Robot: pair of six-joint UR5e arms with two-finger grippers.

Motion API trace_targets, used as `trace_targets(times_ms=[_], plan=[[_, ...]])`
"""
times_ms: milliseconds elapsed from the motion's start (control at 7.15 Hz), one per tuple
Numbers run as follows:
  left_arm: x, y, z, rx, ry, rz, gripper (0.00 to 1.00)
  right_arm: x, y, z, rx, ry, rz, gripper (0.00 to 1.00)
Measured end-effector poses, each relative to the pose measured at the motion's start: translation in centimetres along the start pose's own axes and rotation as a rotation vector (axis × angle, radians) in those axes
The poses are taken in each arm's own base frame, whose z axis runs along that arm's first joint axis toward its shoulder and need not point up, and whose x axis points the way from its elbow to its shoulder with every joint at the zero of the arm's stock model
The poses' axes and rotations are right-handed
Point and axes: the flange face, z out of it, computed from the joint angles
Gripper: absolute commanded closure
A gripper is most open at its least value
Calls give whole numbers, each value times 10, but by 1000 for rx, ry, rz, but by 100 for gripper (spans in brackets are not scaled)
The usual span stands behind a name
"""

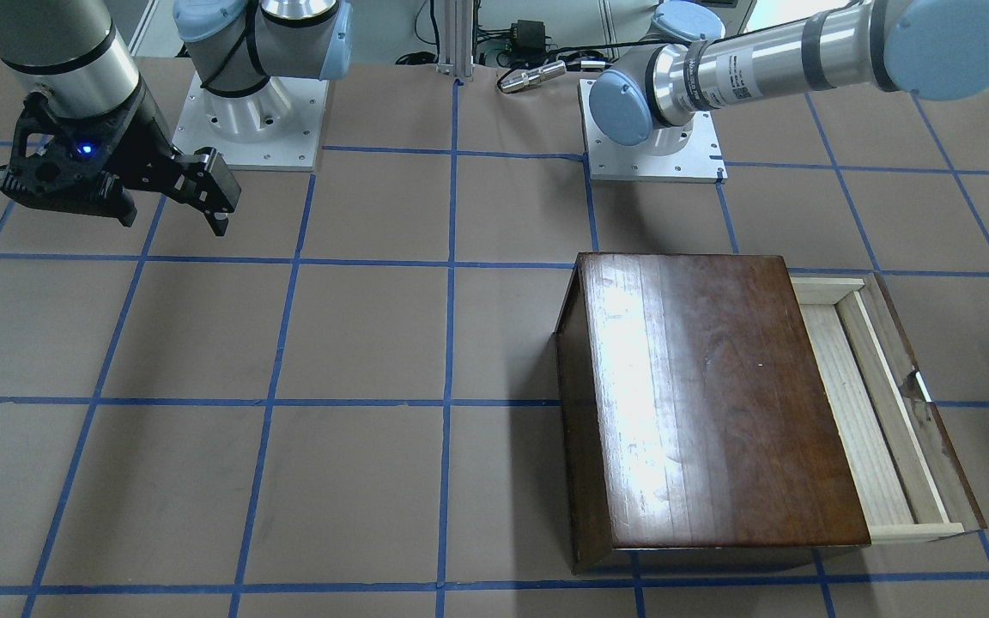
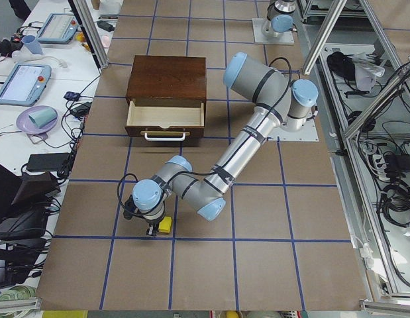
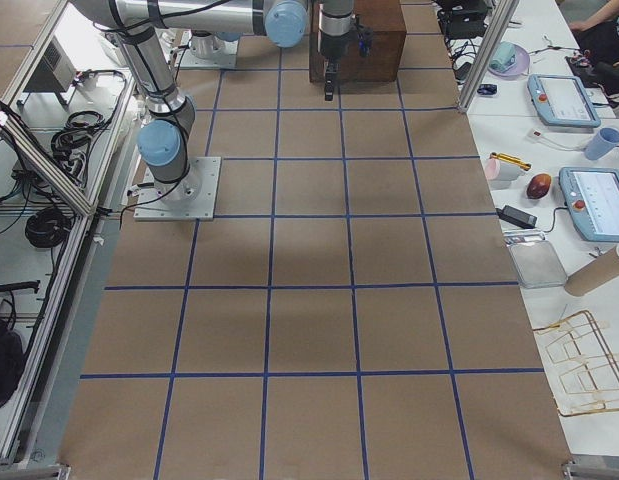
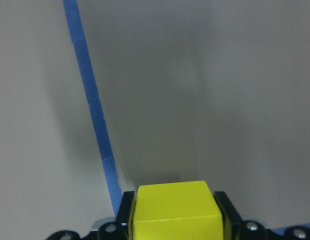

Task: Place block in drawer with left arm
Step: 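Lower the left gripper and grasp the yellow cube, then carry the yellow cube with the left gripper over the open drawer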

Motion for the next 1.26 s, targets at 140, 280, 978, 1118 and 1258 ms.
trace_targets(times_ms=[140, 280, 978, 1118, 1258], plan=[[10, 0, -28, -5, 6, 3, 64, 0, 0, 0, 0, 0, 0, 0], [24, -1, -58, -14, 17, 7, 64, 0, 0, 0, 0, 0, 0, 0], [163, -44, -156, -37, 47, -37, 70, 0, 0, 0, 0, 0, 0, 0], [196, -53, -164, -40, 53, -60, 73, 0, 0, 0, 0, 0, 0, 0], [230, -62, -169, -45, 57, -83, 74, 0, 0, 0, 0, 0, 0, 0]])
